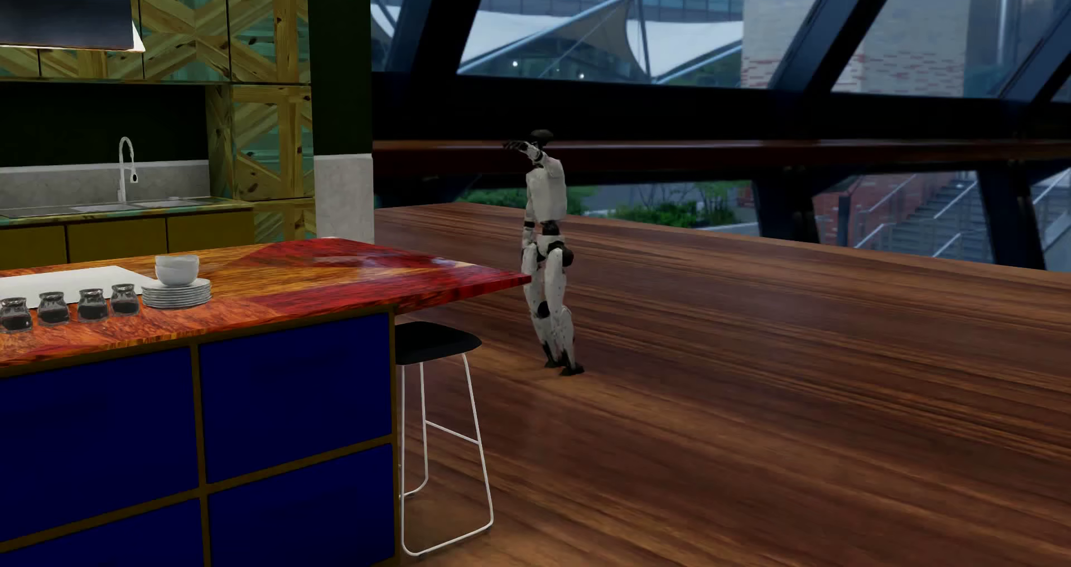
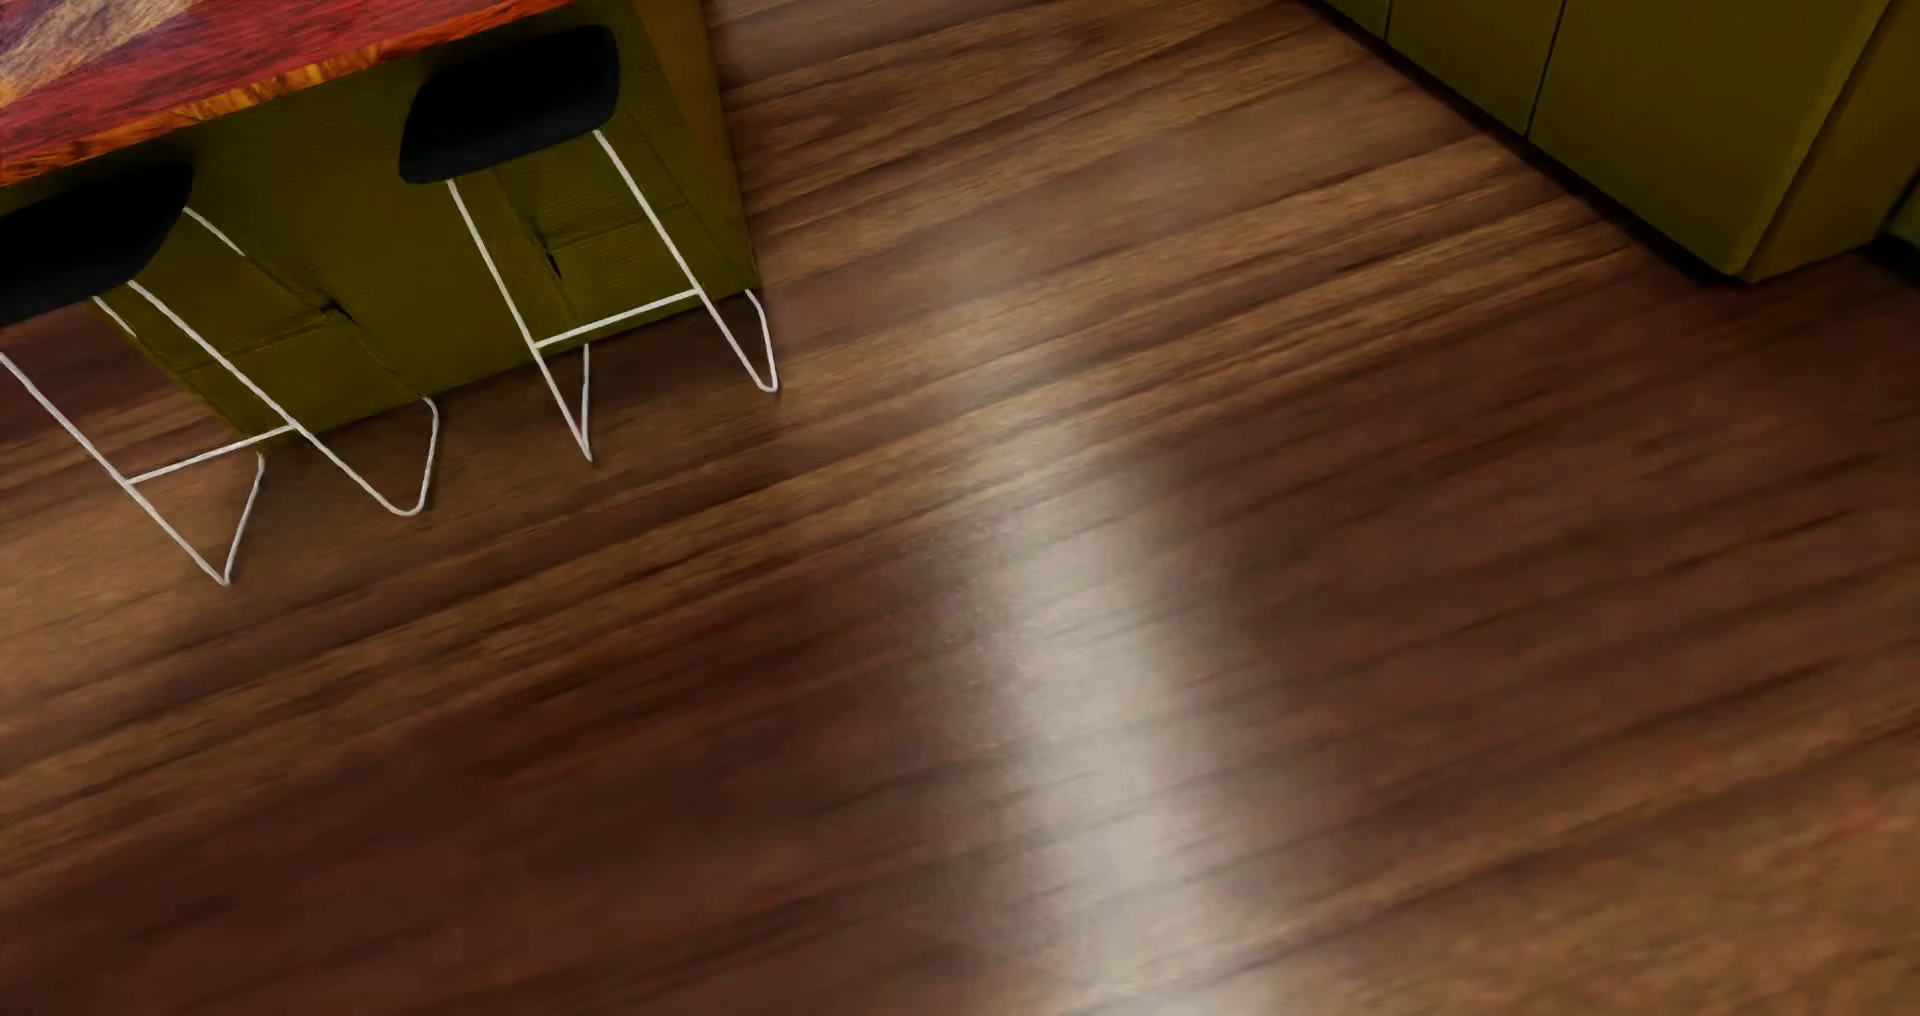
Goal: Remain stationary
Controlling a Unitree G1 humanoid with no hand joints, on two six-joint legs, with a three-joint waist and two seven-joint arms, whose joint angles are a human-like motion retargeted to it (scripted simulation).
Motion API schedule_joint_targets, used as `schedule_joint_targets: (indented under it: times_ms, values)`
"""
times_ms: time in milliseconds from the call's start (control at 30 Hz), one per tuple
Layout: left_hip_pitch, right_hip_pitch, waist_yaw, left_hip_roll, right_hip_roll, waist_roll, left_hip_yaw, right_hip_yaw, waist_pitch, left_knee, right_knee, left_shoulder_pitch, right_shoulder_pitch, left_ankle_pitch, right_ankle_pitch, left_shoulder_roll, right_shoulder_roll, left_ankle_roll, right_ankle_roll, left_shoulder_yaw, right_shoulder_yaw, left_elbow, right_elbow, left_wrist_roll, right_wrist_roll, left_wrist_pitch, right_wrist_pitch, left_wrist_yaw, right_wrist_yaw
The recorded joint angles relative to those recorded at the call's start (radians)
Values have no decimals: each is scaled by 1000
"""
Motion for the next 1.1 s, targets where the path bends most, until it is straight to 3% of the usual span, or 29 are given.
schedule_joint_targets:
  times_ms: [67, 233, 400, 467, 533, 633, 800, 967, 1100]
  values:
    - [1, -1, 43, -2, -3, -12, 0, 0, -7, -3, 2, 68, 13, 8, -5, -28, 16, 0, 0, 0, 26, 0, 1, 0, 0, 0, 0, 0, 0]
    - [3, 10, 118, -4, -9, -59, 0, 0, -12, -4, -17, 462, -62, 10, 3, -193, 53, 0, 0, 0, 139, -32, 69, 0, 0, 0, 0, 0, 0]
    - [1, 19, 121, 1, -8, -141, 0, 0, -9, 0, -33, 866, -131, 0, 24, -406, 128, 0, 0, 0, -18, -51, 15, 0, 0, 0, 0, 0, 0]
    - [-1, 18, 144, 6, -5, -175, 0, 0, -6, -1, -41, 1000, -139, -4, 32, -481, 156, 0, 0, 0, -20, -68, -3, 0, 0, 0, 0, 0, 0]
    - [-6, 15, 165, 10, -1, -202, 0, 0, -3, 1, -45, 1102, -153, -7, 38, -548, 178, 0, 0, 0, 51, -54, 16, 0, 0, 0, 0, 0, 0]
    - [-8, 12, 184, 17, 7, -226, 0, 0, -3, 1, -44, 1282, -145, -11, 41, -582, 194, 0, 0, 0, 89, -150, 16, 0, 0, 0, 0, 0, 0]
    - [-17, 0, 191, 20, 19, -229, 0, 0, -13, 7, -16, 1521, -106, -21, 10, -603, 185, 0, 0, 0, 64, -341, 35, 0, 0, 0, 0, 0, 0]
    - [-17, 7, 190, 18, 17, -233, 0, 0, -9, 7, -35, 1578, -65, -37, 26, -623, 194, 0, 0, 0, 15, -363, 23, 0, 0, 0, 0, 0, 0]
    - [-28, -3, 188, 18, 15, -219, 0, 0, -19, 7, -37, 1571, -48, -37, 31, -617, 205, 0, 0, 22, 58, -377, 22, 0, 0, 0, 0, 0, 0]
